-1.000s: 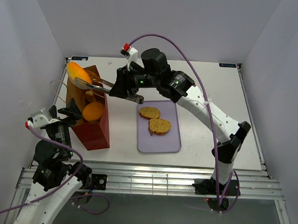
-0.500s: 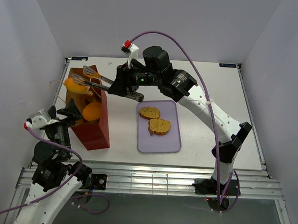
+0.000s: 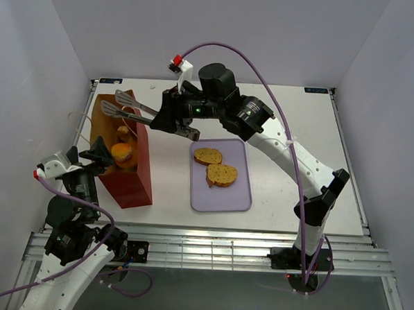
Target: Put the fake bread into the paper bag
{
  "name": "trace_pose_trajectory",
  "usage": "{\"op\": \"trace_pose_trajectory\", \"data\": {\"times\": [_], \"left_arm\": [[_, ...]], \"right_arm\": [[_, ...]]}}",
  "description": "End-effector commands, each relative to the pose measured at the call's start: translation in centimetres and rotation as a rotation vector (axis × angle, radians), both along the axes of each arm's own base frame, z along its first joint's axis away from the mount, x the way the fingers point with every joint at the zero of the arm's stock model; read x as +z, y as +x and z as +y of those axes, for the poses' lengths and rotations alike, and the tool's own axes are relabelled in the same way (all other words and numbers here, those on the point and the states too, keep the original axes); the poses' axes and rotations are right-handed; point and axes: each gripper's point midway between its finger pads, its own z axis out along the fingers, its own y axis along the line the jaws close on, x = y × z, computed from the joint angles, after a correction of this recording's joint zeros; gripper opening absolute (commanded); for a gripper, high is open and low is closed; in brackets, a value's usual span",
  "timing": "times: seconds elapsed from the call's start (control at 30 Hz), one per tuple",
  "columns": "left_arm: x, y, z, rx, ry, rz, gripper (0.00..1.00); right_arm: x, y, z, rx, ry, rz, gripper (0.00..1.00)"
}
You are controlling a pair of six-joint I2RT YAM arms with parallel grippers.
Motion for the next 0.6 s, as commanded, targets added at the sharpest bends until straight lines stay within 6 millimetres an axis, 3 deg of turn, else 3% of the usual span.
{"op": "trace_pose_trajectory", "data": {"times": [0.0,0.13,0.17,0.23,0.27,0.3,0.33,0.37,0.4,0.43,0.47,0.5,0.53,0.57], "left_arm": [[-0.1,0.1,-0.2,-0.008,0.008,0.000,0.90],[-0.1,0.1,-0.2,-0.008,0.009,0.001,0.90],[0.0,0.1,-0.2,-0.008,0.008,0.000,0.90],[0.0,0.1,-0.2,-0.006,0.008,0.000,0.90],[0.0,0.0,-0.1,-0.006,0.007,-0.001,0.90],[0.0,0.0,-0.1,-0.005,0.007,-0.001,0.90],[-0.1,0.0,-0.1,-0.005,0.006,-0.001,0.90],[0.0,0.0,-0.1,-0.007,0.005,-0.003,0.90],[0.0,0.0,-0.1,-0.007,0.005,-0.003,0.90],[0.0,0.0,-0.2,-0.009,0.004,-0.004,0.90],[0.0,0.0,-0.2,-0.010,0.006,-0.004,0.90],[0.0,0.0,-0.2,-0.011,0.007,-0.003,0.90],[0.0,0.1,-0.3,-0.013,0.005,-0.002,0.90],[0.0,0.1,-0.3,-0.014,0.007,-0.002,0.90]], "right_arm": [[5.0,0.6,-1.5,-0.047,0.112,-0.084,0.57],[5.5,1.7,-3.5,-0.115,0.118,-0.087,0.56],[6.5,2.0,-4.6,-0.138,0.137,-0.102,0.56],[6.0,2.5,-5.6,-0.162,0.130,-0.098,0.56],[7.1,2.9,-7.0,-0.192,0.153,-0.119,0.56],[7.0,3.2,-7.7,-0.210,0.152,-0.121,0.56],[5.4,3.8,-8.2,-0.232,0.123,-0.102,0.56],[6.2,4.4,-10.1,-0.276,0.142,-0.122,0.56],[5.8,4.8,-11.0,-0.298,0.139,-0.121,0.56],[2.7,5.4,-11.7,-0.321,0.090,-0.086,0.56],[3.2,6.0,-14.1,-0.377,0.105,-0.102,0.56],[2.8,6.4,-15.1,-0.408,0.116,-0.105,0.56],[1.6,6.8,-16.2,-0.437,0.103,-0.096,0.55],[-0.9,7.3,-18.4,-0.501,0.068,-0.075,0.55]]}}
